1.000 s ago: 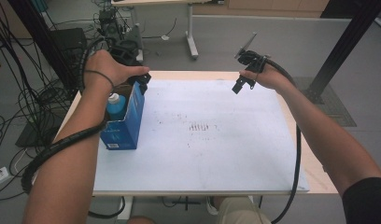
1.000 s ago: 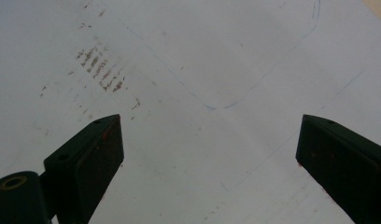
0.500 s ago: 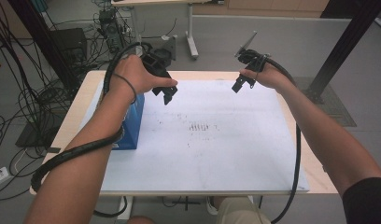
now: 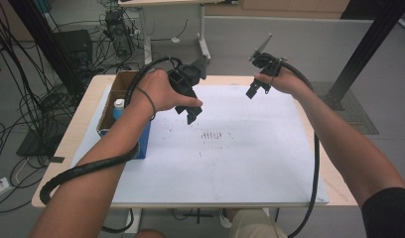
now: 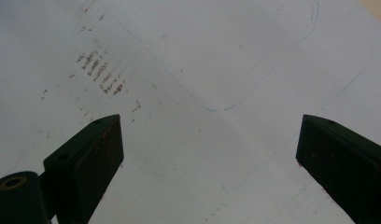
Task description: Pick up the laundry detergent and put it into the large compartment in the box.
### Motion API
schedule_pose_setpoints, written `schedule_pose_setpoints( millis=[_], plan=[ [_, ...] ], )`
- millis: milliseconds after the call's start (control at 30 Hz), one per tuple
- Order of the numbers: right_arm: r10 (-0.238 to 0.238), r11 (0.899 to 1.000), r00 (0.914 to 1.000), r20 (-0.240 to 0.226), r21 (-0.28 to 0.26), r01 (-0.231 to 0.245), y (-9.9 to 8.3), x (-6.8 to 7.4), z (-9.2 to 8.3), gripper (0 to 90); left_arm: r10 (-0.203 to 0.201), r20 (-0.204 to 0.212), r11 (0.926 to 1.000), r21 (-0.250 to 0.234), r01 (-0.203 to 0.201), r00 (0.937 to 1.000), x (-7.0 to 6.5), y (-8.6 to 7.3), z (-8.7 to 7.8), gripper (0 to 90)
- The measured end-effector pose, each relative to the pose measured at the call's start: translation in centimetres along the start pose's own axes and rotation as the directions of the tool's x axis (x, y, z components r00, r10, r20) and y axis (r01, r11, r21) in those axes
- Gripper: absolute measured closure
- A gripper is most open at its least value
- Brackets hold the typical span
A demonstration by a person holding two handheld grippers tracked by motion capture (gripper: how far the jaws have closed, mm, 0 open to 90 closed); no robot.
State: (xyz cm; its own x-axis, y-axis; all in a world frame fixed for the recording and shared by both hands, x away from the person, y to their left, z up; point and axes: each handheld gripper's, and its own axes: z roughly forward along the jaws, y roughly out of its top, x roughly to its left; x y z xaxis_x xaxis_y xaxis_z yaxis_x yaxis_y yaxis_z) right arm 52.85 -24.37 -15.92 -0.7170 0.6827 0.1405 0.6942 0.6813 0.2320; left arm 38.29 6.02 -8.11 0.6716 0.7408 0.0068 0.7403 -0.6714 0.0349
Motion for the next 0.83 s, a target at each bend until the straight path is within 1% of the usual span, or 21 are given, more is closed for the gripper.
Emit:
schedule_pose_setpoints(
  millis=[200, 667, 833],
  plan=[
    [0.002, 1.0, 1.0, 0.0, -0.002, -0.002, -0.12, -0.03, -0.08, 7.6, 0.0, -0.002, 1.0, -0.003, 0.0, 1.0, -0.11, 0.08, -0.12, 13.1],
    [-0.001, 1.0, 1.0, -0.001, -0.002, 0.001, -0.18, 0.04, -0.14, 7.6, 0.015, -0.001, 0.9999, -0.007, -0.015, 0.9999, -0.41, 0.18, -0.4, 13.0],
    [-0.004, 1.0, 1.0, -0.001, -0.005, 0.004, -0.2, 0.24, -0.24, 7.6, 0.011, 0.004, 0.9999, -0.013, -0.011, 0.9999, -0.38, 0.05, -0.37, 13.1]
  ],
)
